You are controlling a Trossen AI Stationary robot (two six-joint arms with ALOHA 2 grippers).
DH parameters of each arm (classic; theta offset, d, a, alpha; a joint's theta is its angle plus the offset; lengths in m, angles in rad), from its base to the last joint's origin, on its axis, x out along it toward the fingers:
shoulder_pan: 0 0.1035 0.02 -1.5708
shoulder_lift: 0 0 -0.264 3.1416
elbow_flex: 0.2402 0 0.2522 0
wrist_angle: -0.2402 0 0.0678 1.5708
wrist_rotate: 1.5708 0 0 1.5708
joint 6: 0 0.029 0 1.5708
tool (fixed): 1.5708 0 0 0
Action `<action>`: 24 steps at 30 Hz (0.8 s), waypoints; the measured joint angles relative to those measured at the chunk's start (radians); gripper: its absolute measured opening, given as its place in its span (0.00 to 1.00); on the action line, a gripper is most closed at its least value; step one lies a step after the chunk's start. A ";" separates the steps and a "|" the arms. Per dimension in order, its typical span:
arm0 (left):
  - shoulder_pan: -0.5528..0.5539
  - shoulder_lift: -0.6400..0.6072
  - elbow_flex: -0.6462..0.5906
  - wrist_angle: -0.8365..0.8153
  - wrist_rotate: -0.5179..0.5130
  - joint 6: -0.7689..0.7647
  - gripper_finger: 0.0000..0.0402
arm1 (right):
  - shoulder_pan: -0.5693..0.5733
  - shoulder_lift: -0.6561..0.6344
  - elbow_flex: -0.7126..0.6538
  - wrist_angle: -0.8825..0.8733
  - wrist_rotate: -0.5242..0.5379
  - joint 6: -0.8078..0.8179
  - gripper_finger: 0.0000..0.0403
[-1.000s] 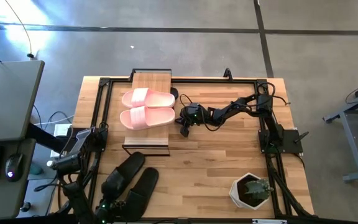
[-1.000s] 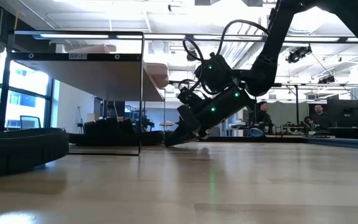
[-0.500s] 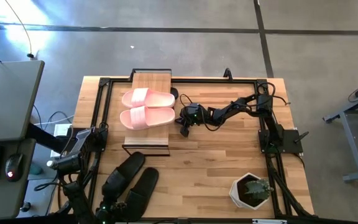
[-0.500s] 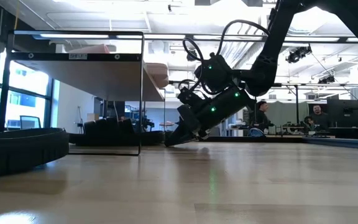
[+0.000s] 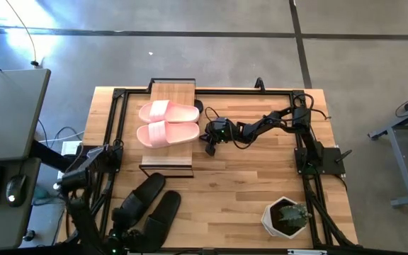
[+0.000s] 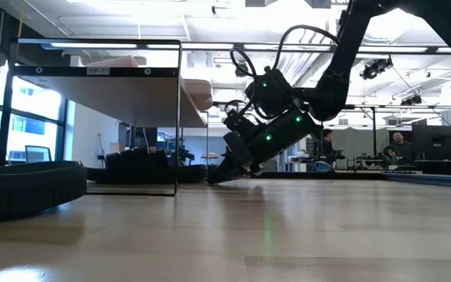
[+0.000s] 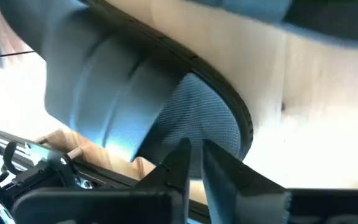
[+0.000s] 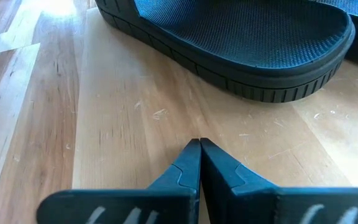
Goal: Pick and place slides into the shelf
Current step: Put the black slide under the shelf
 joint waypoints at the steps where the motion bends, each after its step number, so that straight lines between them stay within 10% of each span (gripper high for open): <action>1: 0.001 -0.019 0.000 0.000 -0.009 -0.009 0.09 | 0.000 0.000 0.000 0.000 0.000 0.000 0.00; 12: 0.063 -0.273 -0.075 -0.001 -0.184 -0.083 0.23 | 0.000 0.000 0.000 0.000 0.000 0.000 0.00; 24: 0.272 -0.738 -0.477 0.466 0.002 0.082 0.12 | -0.029 0.000 0.000 -0.004 -0.093 0.041 0.00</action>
